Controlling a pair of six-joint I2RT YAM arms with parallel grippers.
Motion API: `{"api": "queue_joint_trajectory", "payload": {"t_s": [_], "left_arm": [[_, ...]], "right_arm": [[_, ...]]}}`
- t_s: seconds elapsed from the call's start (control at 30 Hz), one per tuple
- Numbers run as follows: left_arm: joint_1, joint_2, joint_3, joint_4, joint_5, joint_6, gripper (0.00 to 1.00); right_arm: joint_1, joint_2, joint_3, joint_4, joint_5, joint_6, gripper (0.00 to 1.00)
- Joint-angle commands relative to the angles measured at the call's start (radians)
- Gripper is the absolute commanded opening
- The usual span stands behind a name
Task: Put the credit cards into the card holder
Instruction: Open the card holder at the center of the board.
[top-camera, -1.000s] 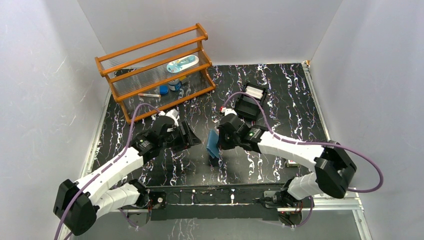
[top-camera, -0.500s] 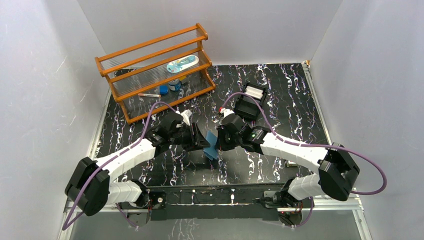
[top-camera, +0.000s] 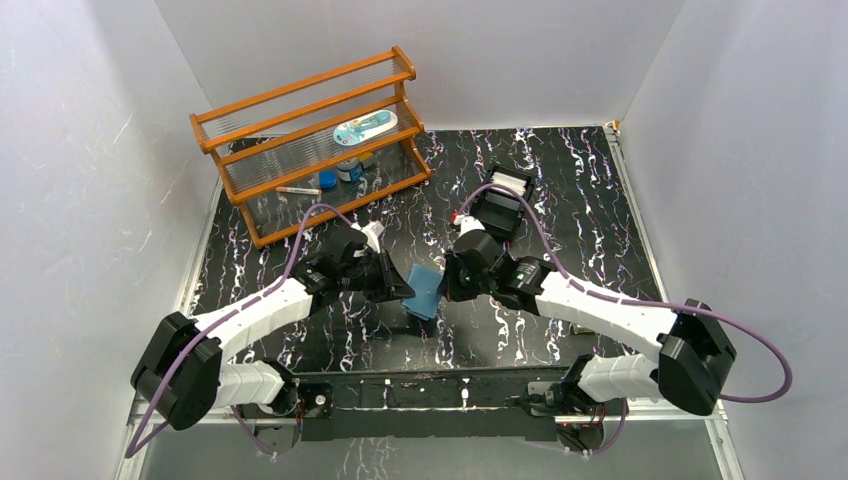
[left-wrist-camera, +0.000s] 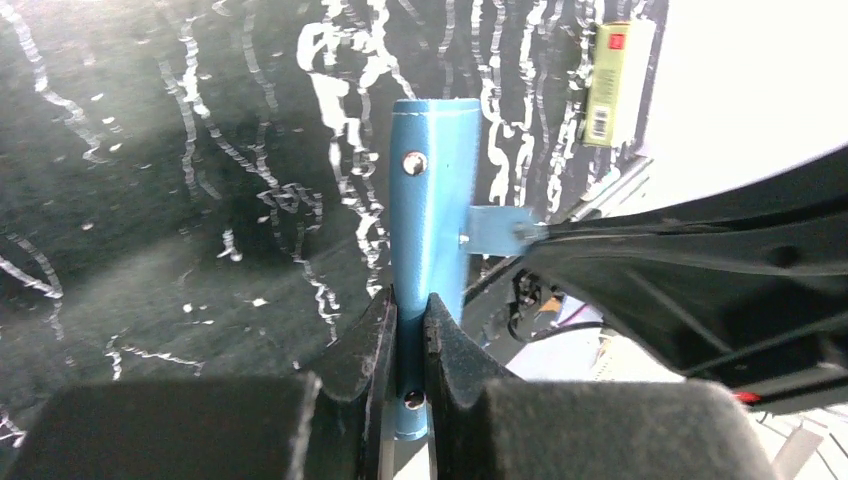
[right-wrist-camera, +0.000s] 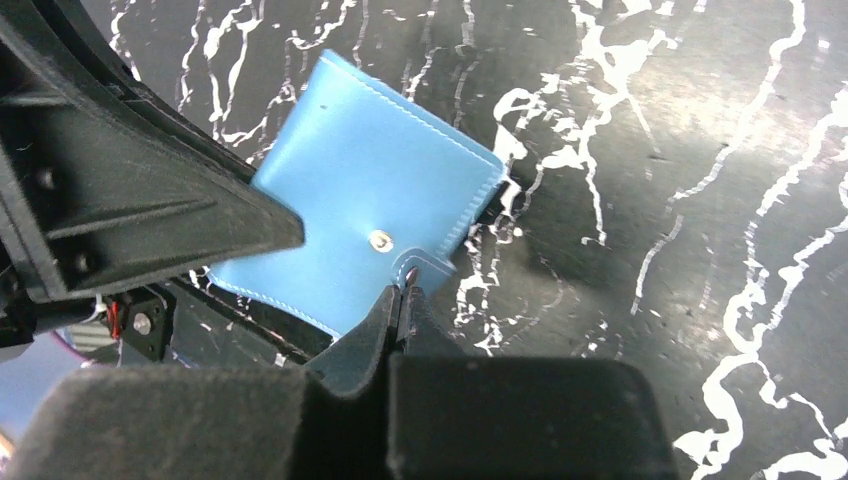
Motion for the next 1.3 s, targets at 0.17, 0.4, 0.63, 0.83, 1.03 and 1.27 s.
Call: {"api": "queue_joint_trajectory", "payload": {"t_s": [0.17,0.4,0.63,0.83,1.03,1.27], "left_arm": [[0.006,0.01,-0.059,-0.094,-0.086,-0.003,0.0],[0.006,0.022,-0.056,-0.122,-0.122,-0.033,0.31],[0.006,0.074,-0.045,-0.174,-0.136,-0.025,0.49],[0.006,0.042,-0.058,-0.076,-0.058,-0.022,0.6],[0.006,0.042,-0.078,0.055,0.037,-0.044,0.65],[0.006,0.056,-0.104,0.082,0.06,-0.059,0.68]], "right_arm": [[-0.009,-0.12,-0.055,0.032,0.105,0.061,0.0],[-0.009,-0.117,-0.086,0.067,0.084,0.081,0.0],[-0.023,-0.071,-0.18,0.127,0.058,0.046,0.0],[-0.023,-0.124,-0.169,0.166,0.024,0.056,0.0],[-0.024,-0.153,-0.166,0.22,-0.048,0.14,0.0],[-0.024,-0.146,-0.192,0.287,-0.074,0.198,0.0]]}}
